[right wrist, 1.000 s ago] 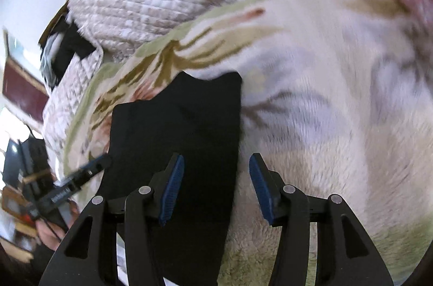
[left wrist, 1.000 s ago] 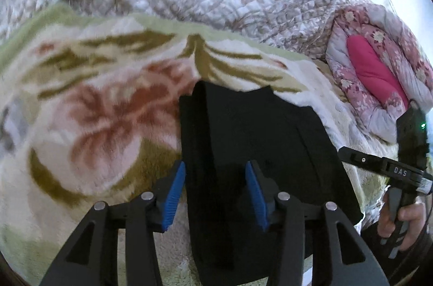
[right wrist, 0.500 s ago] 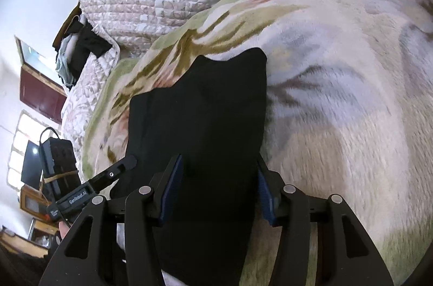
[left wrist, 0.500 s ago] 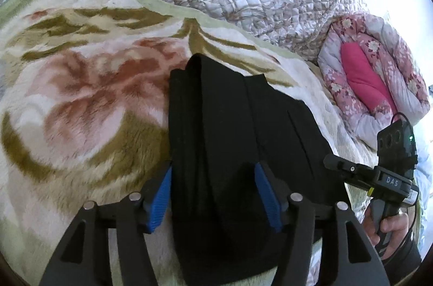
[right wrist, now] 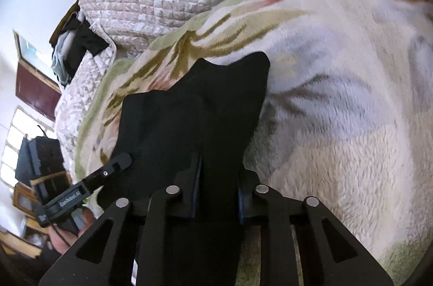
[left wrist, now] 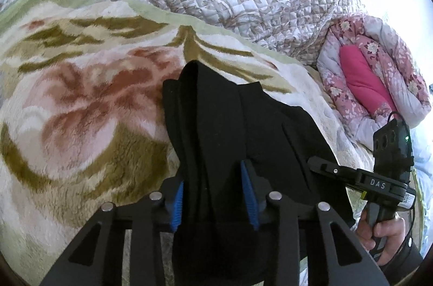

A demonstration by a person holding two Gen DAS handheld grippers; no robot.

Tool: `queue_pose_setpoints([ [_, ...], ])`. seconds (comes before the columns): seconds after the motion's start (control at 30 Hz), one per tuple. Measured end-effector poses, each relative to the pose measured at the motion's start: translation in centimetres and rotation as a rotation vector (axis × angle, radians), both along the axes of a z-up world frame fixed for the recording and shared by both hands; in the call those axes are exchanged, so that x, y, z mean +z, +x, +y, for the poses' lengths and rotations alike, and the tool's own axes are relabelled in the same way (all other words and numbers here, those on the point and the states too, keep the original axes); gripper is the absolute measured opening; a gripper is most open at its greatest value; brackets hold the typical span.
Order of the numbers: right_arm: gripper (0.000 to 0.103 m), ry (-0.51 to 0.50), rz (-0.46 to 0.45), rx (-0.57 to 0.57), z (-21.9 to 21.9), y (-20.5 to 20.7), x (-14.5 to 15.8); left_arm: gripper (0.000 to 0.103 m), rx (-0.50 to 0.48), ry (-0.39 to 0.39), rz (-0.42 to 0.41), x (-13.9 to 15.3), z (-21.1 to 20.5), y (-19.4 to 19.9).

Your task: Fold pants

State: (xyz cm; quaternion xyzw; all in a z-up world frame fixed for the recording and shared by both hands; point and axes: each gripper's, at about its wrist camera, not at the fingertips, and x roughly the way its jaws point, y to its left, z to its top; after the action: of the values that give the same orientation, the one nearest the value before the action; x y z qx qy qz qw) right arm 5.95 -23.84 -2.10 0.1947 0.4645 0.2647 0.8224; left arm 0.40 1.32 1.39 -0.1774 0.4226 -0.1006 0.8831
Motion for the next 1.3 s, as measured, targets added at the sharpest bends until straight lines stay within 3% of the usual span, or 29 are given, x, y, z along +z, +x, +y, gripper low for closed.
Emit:
queue_pose_setpoints([
  [0.17,0.014,-0.003,-0.052,0.004,0.1,-0.8,1.3,0.025,-0.022,0.039,-0.034,1.5,-0.8,-0.5],
  [0.37,0.014,0.008,-0.112,0.02,0.4,-1.4,3.9,0.024,-0.055,0.073,-0.067,3.4,-1.7,-0.8],
  [0.67,0.014,-0.026,-0.152,0.033,2.4,4.1,6.4,0.024,-0.087,0.155,-0.102,6.0,-1.6,4.3],
  [0.83,0.014,-0.034,-0.169,0.027,3.1,8.5,6.5,0.024,-0.087,0.17,-0.112,6.0,-0.4,8.6],
  [0.93,0.015,-0.035,-0.15,0.015,3.3,11.2,4.9,0.027,-0.072,0.177,-0.11,4.9,0.6,10.8],
  [1.03,0.018,-0.084,-0.057,0.027,3.6,13.2,1.9,0.032,-0.045,0.201,-0.026,2.1,1.5,12.8],
  [1.1,0.023,-0.117,-0.03,0.021,3.3,13.3,1.2,0.041,-0.015,0.18,0.022,0.7,2.4,13.0],
  [1.17,0.025,-0.13,-0.058,-0.005,2.6,12.8,2.0,0.041,0.0,0.158,0.02,1.2,3.1,12.7],
  [1.3,0.025,-0.173,-0.161,-0.036,2.1,10.7,4.4,0.04,0.076,0.21,-0.041,3.5,3.9,10.6],
])
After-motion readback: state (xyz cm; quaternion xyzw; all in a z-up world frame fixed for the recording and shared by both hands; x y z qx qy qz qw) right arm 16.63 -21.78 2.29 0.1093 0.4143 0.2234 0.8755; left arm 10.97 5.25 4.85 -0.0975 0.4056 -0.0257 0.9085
